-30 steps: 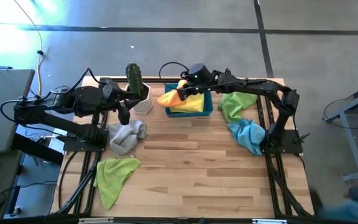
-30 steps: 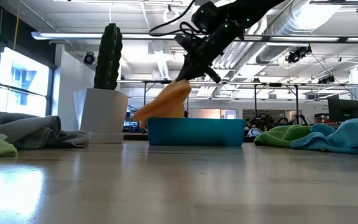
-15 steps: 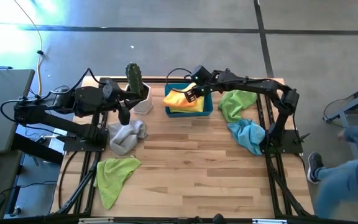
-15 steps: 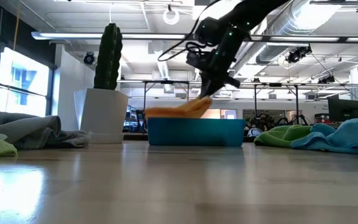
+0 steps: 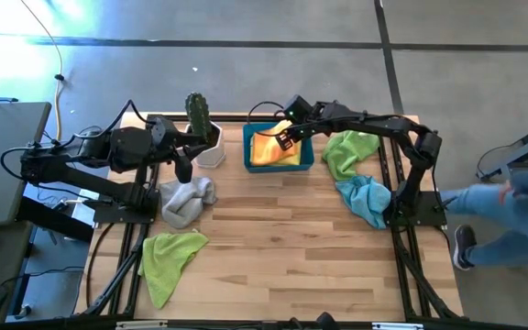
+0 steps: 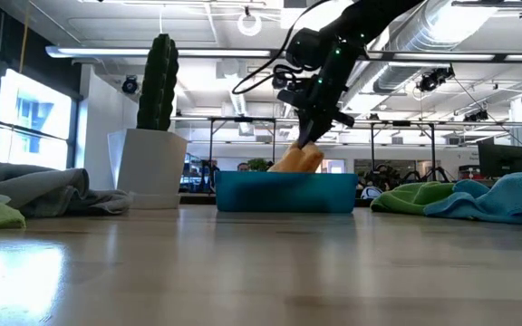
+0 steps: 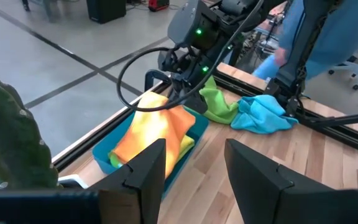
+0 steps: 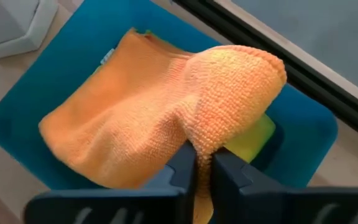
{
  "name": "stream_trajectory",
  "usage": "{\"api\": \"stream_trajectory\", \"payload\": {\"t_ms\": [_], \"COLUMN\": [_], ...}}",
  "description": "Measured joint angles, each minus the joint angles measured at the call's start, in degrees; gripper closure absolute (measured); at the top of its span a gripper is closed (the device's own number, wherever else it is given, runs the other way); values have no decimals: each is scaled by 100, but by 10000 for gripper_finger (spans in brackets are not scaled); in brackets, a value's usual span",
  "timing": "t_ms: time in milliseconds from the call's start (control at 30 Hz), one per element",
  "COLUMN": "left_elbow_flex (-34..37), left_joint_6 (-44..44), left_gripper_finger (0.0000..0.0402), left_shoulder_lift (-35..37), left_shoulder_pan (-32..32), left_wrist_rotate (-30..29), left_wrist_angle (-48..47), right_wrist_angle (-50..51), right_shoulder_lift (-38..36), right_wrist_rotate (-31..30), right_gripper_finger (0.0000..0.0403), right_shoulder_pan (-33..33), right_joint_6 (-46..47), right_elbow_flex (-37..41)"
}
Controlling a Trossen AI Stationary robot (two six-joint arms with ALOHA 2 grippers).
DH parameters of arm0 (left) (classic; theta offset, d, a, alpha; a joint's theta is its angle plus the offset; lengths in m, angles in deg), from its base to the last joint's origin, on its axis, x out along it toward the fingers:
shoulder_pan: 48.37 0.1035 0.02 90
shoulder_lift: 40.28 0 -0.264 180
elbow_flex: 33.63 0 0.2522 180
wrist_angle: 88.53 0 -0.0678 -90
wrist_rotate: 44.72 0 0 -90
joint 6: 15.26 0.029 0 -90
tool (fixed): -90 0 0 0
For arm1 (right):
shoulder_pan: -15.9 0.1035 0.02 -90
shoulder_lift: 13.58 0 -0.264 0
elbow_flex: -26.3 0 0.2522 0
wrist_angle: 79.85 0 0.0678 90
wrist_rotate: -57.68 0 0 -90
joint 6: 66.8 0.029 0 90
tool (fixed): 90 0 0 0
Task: Fold microfiber towels
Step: Stack the orange microfiber towel on top of the yellow microfiber towel, then fold the gray microfiber towel
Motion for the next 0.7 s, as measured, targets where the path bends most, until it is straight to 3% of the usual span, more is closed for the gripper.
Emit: {"api": "stream_trajectory", "payload": {"t_ms": [300,700], "left_elbow_flex": [0,0], "left_joint_6": [0,-179], "left_gripper_finger": [245,245], "left_shoulder_lift": [0,-5], "left_shoulder_pan": [0,-2], "left_wrist_rotate": [-23,-8], "left_wrist_angle": [0,-16], "right_wrist_angle": [456,2949], "right_shoulder_lift": [-37,-56], "right_wrist_rotate": [17,-39], "right_gripper_finger": [264,250], "right_shoulder_pan": [-3,144], "right_joint_6": [-104,-612], "right_elbow_flex": [-146,-1303]}}
